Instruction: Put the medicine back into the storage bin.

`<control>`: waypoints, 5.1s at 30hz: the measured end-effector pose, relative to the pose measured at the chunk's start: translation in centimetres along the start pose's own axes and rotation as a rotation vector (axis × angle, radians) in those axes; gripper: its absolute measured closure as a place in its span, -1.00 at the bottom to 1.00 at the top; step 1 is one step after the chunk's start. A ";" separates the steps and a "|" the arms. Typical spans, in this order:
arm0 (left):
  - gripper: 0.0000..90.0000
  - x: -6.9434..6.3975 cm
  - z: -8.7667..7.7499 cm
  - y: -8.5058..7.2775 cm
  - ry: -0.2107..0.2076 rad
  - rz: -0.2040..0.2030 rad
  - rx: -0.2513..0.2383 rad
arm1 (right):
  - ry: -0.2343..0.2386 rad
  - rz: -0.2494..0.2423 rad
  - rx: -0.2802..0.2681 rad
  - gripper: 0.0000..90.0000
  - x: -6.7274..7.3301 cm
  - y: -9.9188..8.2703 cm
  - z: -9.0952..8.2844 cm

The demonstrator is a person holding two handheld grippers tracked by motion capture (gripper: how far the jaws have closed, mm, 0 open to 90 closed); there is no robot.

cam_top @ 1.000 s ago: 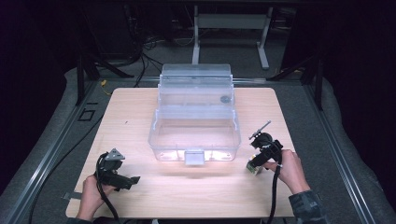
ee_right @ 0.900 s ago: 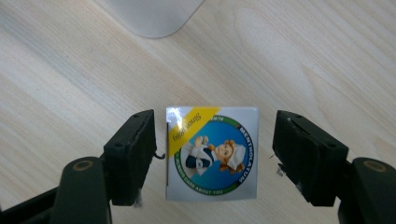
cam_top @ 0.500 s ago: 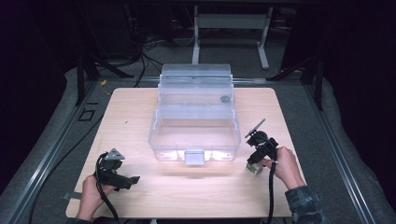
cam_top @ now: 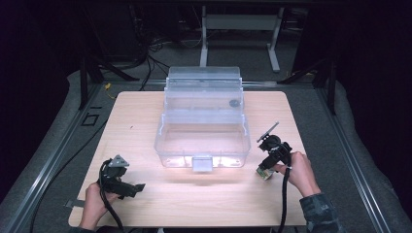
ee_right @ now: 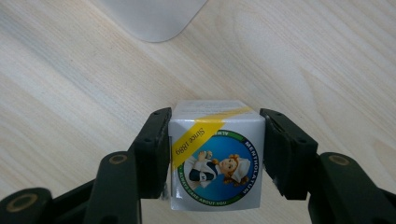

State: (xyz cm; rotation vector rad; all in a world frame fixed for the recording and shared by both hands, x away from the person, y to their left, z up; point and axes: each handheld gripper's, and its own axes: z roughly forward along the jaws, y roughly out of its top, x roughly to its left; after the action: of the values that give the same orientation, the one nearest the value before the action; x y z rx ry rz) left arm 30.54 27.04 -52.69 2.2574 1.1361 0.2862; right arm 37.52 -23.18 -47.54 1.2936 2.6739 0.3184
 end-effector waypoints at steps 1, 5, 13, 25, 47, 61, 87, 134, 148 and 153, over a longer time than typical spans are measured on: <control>-0.98 0.0 0.0 0.0 0.002 0.000 -0.001 | 0.003 0.005 -0.007 0.03 0.0 0.0 -0.2; -0.98 -0.1 0.0 0.1 0.004 0.001 -0.003 | -0.009 -0.009 0.015 0.03 -0.1 0.3 -1.1; -0.98 -0.1 0.0 0.0 0.003 0.002 -0.001 | -0.023 -0.016 -0.013 0.03 0.0 0.6 -2.4; -0.98 -0.2 0.0 0.1 0.005 0.001 -0.006 | -0.030 -0.026 -0.027 0.03 -0.2 1.2 -4.5; -0.97 -0.2 0.0 0.1 0.004 0.002 -0.010 | -0.068 -0.051 -0.033 0.03 -0.3 2.8 -7.9; -0.97 -0.2 0.0 0.0 0.005 0.004 -0.011 | -0.112 -0.075 -0.037 0.03 0.1 4.0 -10.1; -0.96 -0.1 0.0 0.0 0.003 0.007 -0.014 | -0.113 -0.128 -0.096 0.03 1.4 7.0 -12.6; -0.94 -0.1 0.1 0.0 0.001 0.019 -0.003 | -0.033 -0.199 -0.030 0.03 4.2 11.4 -5.8; -0.92 -0.1 0.2 0.0 0.000 0.016 0.002 | -0.004 -0.192 -0.003 0.03 3.8 11.6 -3.5; -0.92 -0.1 0.2 -0.1 0.000 0.017 0.004 | 0.046 -0.198 0.004 0.03 3.8 11.6 -2.7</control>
State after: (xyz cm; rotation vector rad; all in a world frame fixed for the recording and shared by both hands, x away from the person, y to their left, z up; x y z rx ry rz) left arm 30.53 26.94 -52.84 2.2711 1.1189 0.2918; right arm 43.36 -13.49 -42.16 1.0221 2.8127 0.3210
